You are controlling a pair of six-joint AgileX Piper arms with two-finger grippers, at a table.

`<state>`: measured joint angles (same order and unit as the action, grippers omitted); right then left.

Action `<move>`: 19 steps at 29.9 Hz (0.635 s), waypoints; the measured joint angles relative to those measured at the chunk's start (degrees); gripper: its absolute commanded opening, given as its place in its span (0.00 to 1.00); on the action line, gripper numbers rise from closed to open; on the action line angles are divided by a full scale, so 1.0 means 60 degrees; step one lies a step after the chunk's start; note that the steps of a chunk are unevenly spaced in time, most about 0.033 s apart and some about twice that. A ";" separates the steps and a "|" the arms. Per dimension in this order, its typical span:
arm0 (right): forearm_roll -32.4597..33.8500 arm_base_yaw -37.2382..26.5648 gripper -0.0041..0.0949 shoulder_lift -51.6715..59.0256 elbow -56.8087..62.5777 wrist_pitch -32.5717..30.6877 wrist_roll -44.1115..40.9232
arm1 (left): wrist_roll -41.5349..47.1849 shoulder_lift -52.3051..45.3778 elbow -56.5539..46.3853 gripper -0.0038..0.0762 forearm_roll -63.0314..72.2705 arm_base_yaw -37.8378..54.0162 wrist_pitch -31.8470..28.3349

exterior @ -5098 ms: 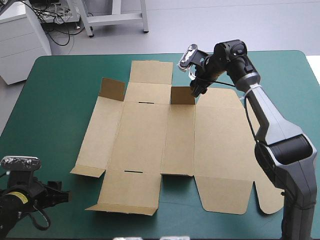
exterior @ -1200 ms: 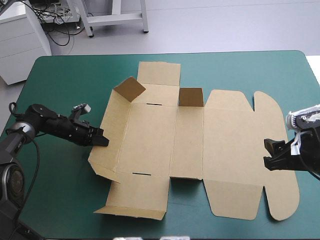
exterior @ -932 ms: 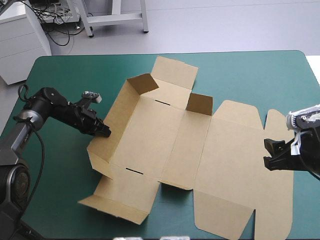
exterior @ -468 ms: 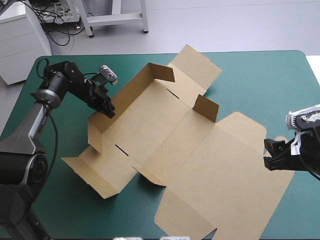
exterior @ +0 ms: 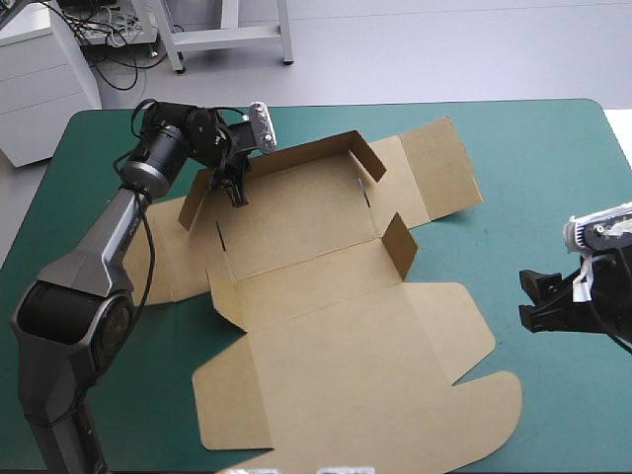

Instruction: Fold the box

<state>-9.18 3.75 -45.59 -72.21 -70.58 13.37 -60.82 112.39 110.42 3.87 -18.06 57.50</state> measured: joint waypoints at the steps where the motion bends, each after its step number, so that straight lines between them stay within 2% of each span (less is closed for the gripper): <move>1: 0.0000 0.0000 0.70 -0.0056 0.0000 0.0000 0.0000 | -0.0061 0.0000 -0.0001 0.01 -0.0243 -0.0161 -0.0394; 7: -0.0038 0.0000 0.70 -0.0365 0.0000 0.0041 -0.0174 | -0.0295 0.0003 0.0010 0.01 -0.1757 -0.1118 -0.1997; 14: 0.0380 0.0000 0.70 -0.0371 0.0000 0.0174 -0.0771 | 0.0771 -0.0177 -0.0186 0.01 -0.2655 -0.2020 -0.2298; 19: 0.0860 0.0000 0.70 -0.0371 0.0000 -0.0015 -0.1115 | 0.1967 -0.0973 -0.1316 0.01 -0.3928 -0.3004 -0.2861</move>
<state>-4.02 3.75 -47.81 -72.21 -70.67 6.68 -49.01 106.55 102.52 -19.70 -36.09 40.34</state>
